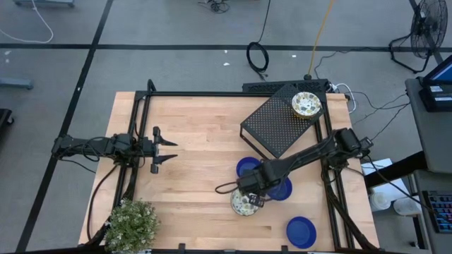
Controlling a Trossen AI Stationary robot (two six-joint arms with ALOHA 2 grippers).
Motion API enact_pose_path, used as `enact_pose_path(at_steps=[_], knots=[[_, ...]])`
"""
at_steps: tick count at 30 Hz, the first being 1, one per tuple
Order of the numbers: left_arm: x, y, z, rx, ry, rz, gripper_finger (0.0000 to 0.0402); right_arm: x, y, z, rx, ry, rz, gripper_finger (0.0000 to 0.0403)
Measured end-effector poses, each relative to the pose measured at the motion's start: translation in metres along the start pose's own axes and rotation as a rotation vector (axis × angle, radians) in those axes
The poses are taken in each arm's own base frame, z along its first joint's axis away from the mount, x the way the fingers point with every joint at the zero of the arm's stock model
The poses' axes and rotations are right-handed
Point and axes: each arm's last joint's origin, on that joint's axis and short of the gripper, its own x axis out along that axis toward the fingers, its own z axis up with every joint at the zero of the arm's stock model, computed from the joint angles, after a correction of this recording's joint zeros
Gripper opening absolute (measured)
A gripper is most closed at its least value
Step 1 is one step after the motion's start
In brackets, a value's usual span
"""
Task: Pick & Place Mini bowls
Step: Stack the patterned yellow bowl on the patterned yellow bowl on the shelf
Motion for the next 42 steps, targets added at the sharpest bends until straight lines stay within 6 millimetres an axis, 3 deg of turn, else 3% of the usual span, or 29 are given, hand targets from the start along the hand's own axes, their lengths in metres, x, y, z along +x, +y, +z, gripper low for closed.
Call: enact_pose_path(at_steps=[8,20,30,42], knots=[[0.0,0.0,0.0,0.0,0.0,0.0,0.0198,-0.001,0.01,0.006,-0.079,-0.096,0.071,0.0128],[0.0,0.0,0.0,0.0,0.0,0.0,0.0198,0.033,0.003,-0.004,-0.136,-0.102,0.068,0.0128],[0.0,0.0,0.0,0.0,0.0,0.0,0.0198,0.033,0.004,-0.002,-0.136,-0.117,0.086,0.0128],[0.0,0.0,0.0,0.0,0.0,0.0,0.0198,0.033,-0.005,0.009,0.03,-0.13,0.128,0.0128]])
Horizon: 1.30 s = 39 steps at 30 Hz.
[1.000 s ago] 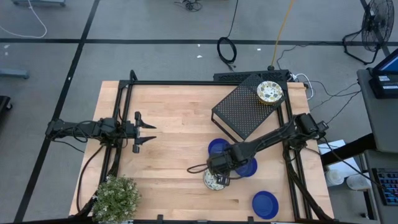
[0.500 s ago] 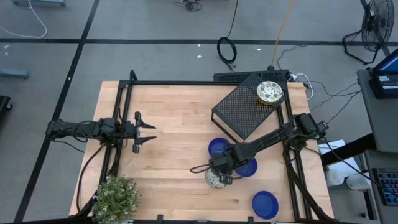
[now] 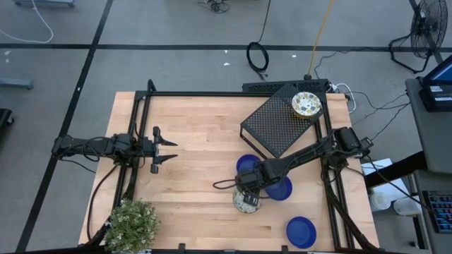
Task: Pick & Place Mini bowls
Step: Stack the patterned yellow bowl on the patterned yellow bowl on the shelf
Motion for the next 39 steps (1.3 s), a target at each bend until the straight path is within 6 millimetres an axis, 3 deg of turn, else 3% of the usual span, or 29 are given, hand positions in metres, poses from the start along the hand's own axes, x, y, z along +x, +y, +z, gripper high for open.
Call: enact_pose_path(at_steps=[23,39], knots=[[0.0,0.0,-0.0001,0.0,0.0,0.0,0.0198,-0.0088,-0.0027,0.0026,-0.009,0.008,0.054,0.0125],[0.0,0.0,-0.0001,0.0,0.001,0.0,0.0198,-0.0092,-0.0026,0.0026,-0.043,0.006,0.058,0.0019]])
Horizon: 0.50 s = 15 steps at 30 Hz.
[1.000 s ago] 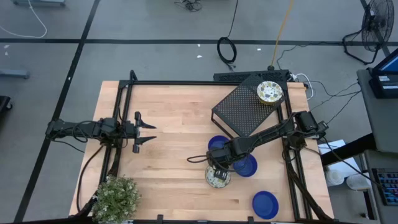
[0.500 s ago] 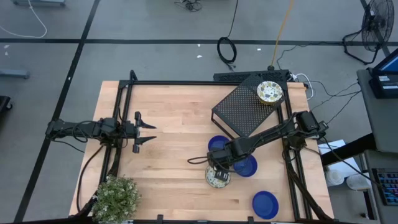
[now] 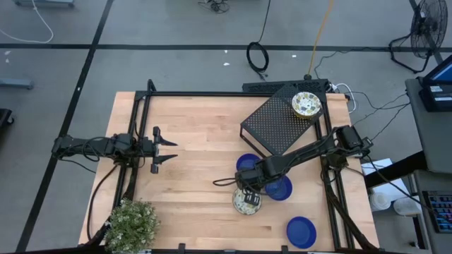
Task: Pick & Place Mini bowls
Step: Stack the patterned yellow bowl on the patterned yellow bowl on the shelf
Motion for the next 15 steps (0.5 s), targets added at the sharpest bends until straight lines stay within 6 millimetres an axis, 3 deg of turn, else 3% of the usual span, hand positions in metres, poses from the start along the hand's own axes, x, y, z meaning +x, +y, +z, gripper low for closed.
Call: enact_pose_path(at_steps=[15], knots=[[0.0,0.0,0.0001,0.0,-0.001,0.0,0.0198,-0.0048,0.0011,-0.0001,-0.093,0.0,0.03,0.0003]])
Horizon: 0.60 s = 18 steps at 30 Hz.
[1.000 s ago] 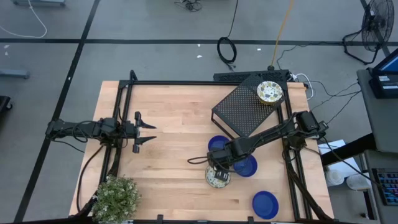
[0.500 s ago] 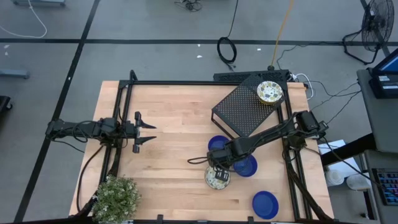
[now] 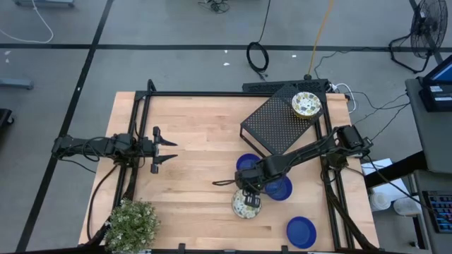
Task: Pick & Place Mini bowls
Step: Stack the patterned yellow bowl on the patterned yellow bowl on the shelf
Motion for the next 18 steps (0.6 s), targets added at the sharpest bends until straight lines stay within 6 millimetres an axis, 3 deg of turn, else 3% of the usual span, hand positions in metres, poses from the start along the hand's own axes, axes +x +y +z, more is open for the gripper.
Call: enact_pose_path(at_steps=[6,18], knots=[[0.0,0.0,0.0,0.0,0.0,0.0,0.0198,-0.027,0.001,-0.003,-0.004,-0.048,0.046,0.0001],[0.0,0.0,0.0,0.0,0.0,0.0,0.0198,-0.115,-0.009,-0.016,0.069,-0.317,0.035,0.0]])
